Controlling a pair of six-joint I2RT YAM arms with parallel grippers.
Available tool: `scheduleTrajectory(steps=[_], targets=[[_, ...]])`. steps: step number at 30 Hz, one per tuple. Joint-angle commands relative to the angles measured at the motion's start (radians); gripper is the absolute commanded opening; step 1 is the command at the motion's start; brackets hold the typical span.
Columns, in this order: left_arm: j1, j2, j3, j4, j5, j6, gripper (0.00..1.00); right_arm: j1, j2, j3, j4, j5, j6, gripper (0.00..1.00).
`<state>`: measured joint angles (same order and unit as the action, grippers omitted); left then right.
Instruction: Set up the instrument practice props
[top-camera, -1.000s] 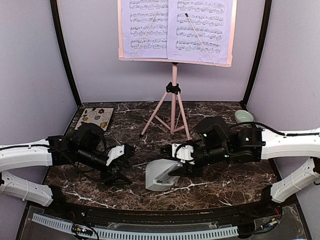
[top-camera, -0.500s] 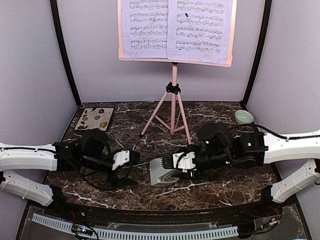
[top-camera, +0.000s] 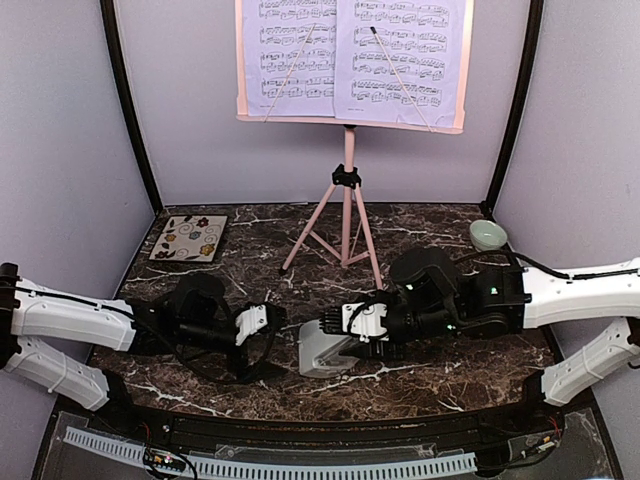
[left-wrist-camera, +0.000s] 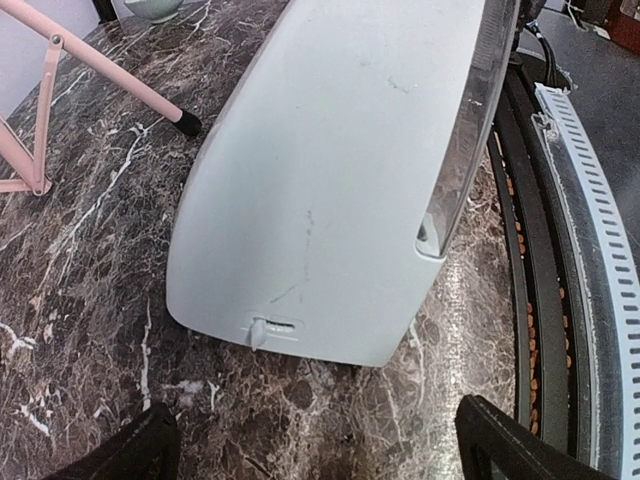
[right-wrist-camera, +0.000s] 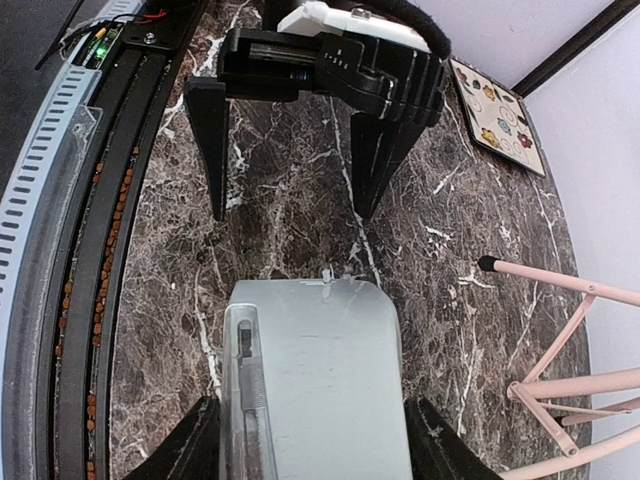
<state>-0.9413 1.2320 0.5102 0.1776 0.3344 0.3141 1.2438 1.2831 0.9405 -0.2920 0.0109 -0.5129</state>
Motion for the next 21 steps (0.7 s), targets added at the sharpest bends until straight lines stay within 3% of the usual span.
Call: scheduleTrajectory(steps=[1,6,21], targets=[[-0.012,0.03,-0.035,0.15,0.041,-0.069,0.98,0.009,-0.006,0.058,0.154,0.029,0.039,0.13],[-0.031,0.094,-0.03,0.19,0.083,-0.077,0.99,0.01,-0.002,0.058,0.166,0.029,0.061,0.13],[-0.068,0.191,-0.015,0.272,0.031,-0.103,0.98,0.01,0.007,0.071,0.159,0.021,0.068,0.13]])
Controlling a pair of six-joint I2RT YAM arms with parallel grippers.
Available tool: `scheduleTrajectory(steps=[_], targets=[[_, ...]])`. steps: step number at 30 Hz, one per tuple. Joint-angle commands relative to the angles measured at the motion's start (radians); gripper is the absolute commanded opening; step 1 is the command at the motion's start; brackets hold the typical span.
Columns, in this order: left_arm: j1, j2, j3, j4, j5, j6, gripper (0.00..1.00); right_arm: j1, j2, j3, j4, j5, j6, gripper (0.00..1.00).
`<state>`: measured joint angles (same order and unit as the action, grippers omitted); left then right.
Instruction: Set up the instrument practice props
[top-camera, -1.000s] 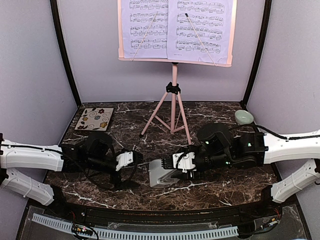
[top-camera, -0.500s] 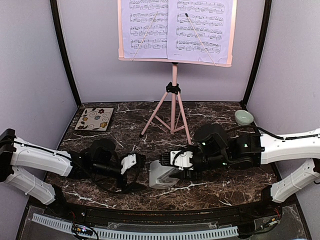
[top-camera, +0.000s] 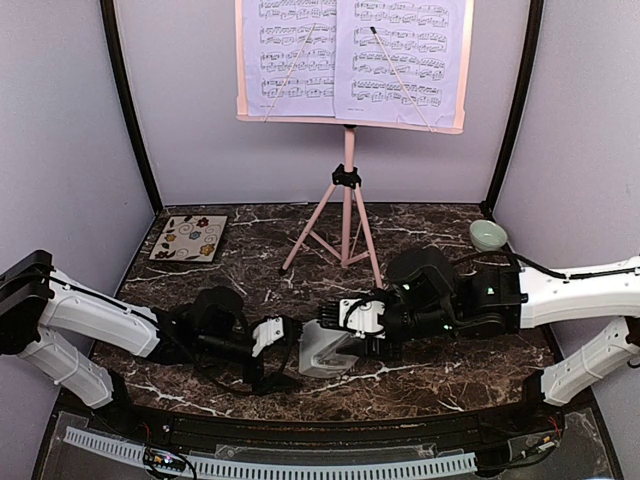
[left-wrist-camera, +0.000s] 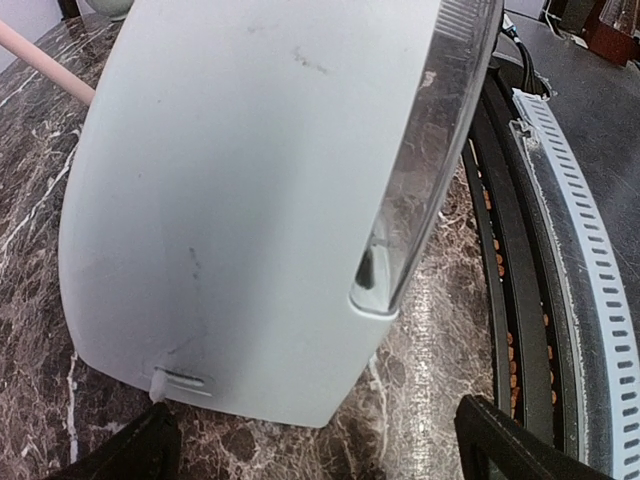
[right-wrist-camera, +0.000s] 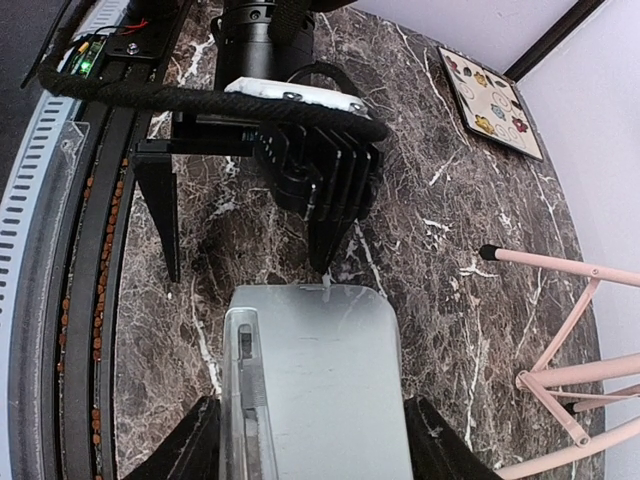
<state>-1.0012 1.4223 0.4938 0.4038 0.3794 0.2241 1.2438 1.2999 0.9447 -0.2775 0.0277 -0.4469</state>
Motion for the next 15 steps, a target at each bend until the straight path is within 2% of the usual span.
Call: scheduleTrajectory(steps=[1,12,15], targets=[[-0.008,0.001,0.001,0.046,-0.02,-0.014,0.99,0.011,-0.01,0.065,0.147,0.004,0.0,0.13],[-0.008,-0.023,-0.035,0.067,-0.097,-0.035,0.99,0.01,0.001,0.071,0.132,-0.009,-0.012,0.12],[-0.008,-0.009,-0.026,0.065,-0.073,-0.03,0.99,0.011,0.004,0.071,0.136,-0.008,-0.006,0.12]])
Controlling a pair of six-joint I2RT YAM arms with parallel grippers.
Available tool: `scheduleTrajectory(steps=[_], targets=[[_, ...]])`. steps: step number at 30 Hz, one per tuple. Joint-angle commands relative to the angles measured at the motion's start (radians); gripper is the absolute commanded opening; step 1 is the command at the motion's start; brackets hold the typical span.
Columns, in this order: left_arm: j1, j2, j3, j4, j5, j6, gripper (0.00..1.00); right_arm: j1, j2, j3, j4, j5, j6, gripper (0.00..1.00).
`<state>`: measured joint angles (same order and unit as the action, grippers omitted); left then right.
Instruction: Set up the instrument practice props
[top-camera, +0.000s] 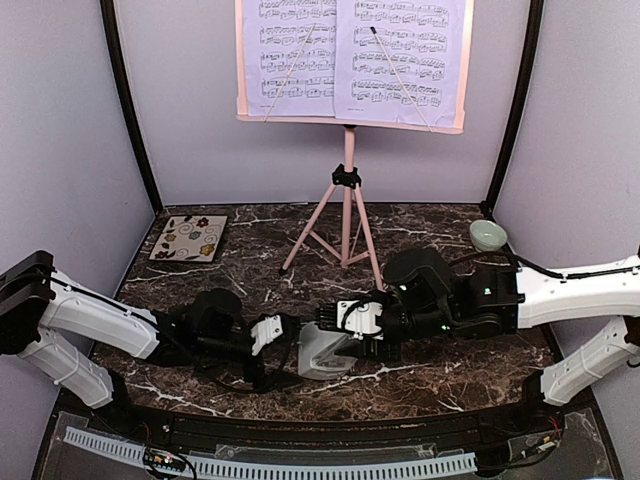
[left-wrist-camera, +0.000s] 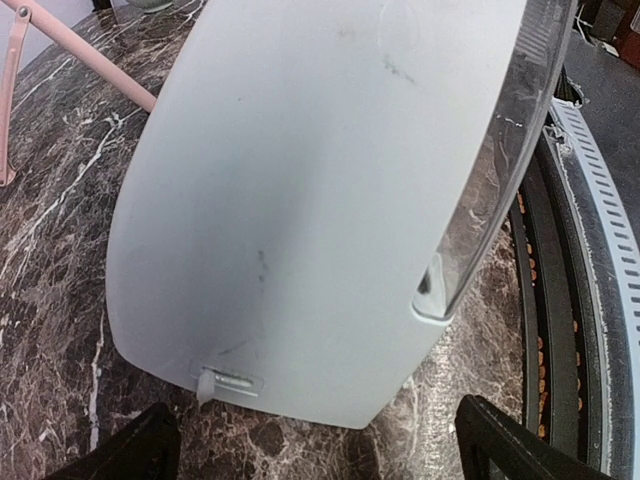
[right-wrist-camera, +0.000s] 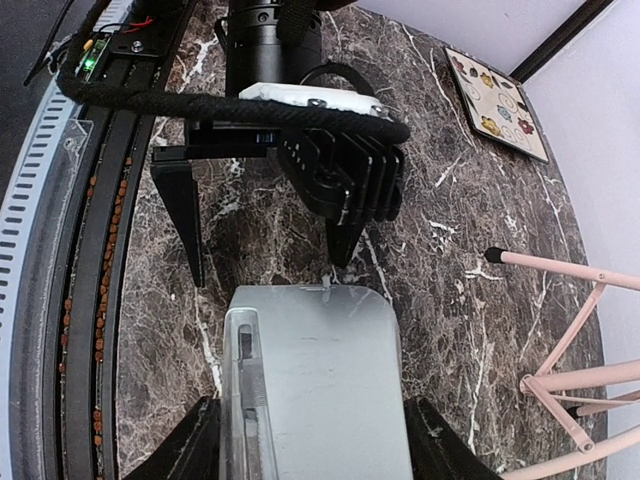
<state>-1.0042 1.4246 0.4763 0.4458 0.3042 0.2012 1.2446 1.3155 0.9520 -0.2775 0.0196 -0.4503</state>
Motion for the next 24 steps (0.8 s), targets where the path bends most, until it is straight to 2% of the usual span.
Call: scheduleTrajectory(steps=[1,12,24], targets=[[-0.005,-0.003,0.0,0.02,0.012,-0.005,0.99,0.009,-0.011,0.064,0.136,-0.001,0.001,0.12],[-0.009,0.046,0.019,0.039,0.027,0.001,0.94,0.013,0.004,0.071,0.149,0.003,0.015,0.11],[-0.022,0.043,0.051,0.005,0.011,0.049,0.99,0.013,0.019,0.078,0.145,-0.004,0.005,0.1]])
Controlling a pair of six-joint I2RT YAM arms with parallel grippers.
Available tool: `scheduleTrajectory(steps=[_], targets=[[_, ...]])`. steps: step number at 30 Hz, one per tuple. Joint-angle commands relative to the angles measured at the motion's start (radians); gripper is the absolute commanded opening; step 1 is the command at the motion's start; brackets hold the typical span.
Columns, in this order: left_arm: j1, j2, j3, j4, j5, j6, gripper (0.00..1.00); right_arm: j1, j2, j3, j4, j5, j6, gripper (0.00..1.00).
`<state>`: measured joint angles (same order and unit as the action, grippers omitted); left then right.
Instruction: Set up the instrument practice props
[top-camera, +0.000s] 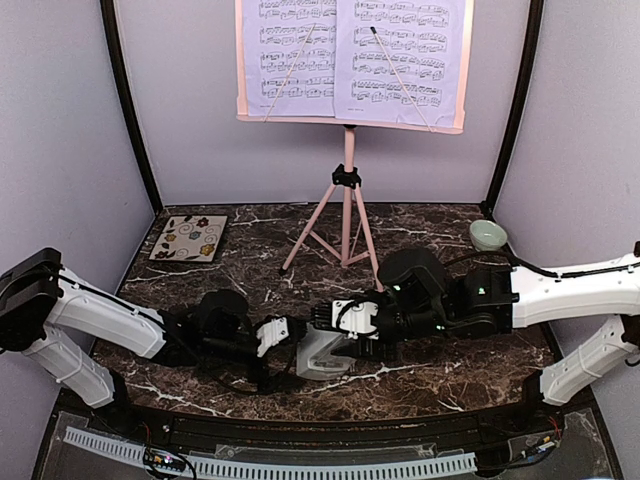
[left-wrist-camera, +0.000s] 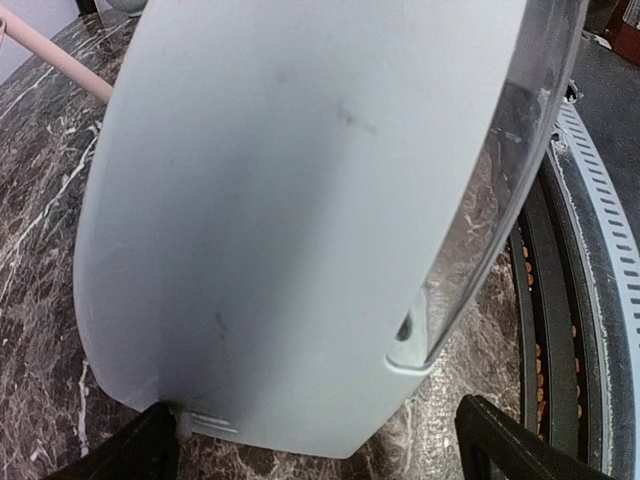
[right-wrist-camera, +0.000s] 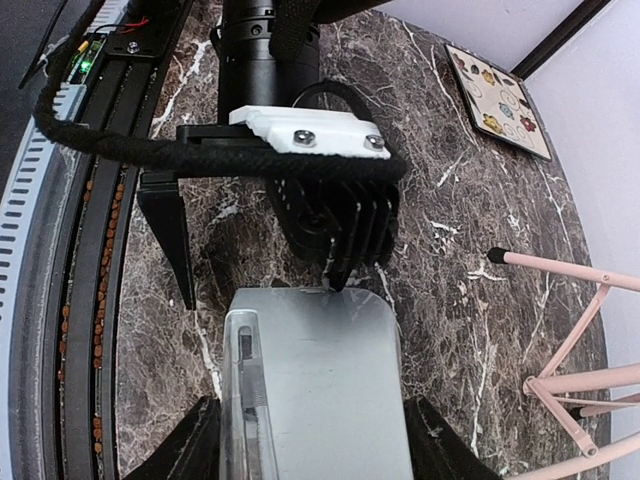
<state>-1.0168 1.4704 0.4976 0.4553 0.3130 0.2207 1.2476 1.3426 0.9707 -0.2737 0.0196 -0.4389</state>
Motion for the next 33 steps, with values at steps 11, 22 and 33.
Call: scheduleTrajectory(steps=[11,22,33], targets=[[-0.011,0.002,0.023,-0.016,-0.002,0.028,0.93,0.01,0.0,0.063,0.146,0.011,-0.001,0.1],[-0.011,-0.001,0.021,-0.026,-0.012,0.031,0.87,0.009,0.003,0.065,0.148,0.02,0.002,0.09],[-0.011,-0.004,0.02,-0.028,-0.015,0.029,0.82,0.009,0.002,0.062,0.148,0.027,0.009,0.09]])
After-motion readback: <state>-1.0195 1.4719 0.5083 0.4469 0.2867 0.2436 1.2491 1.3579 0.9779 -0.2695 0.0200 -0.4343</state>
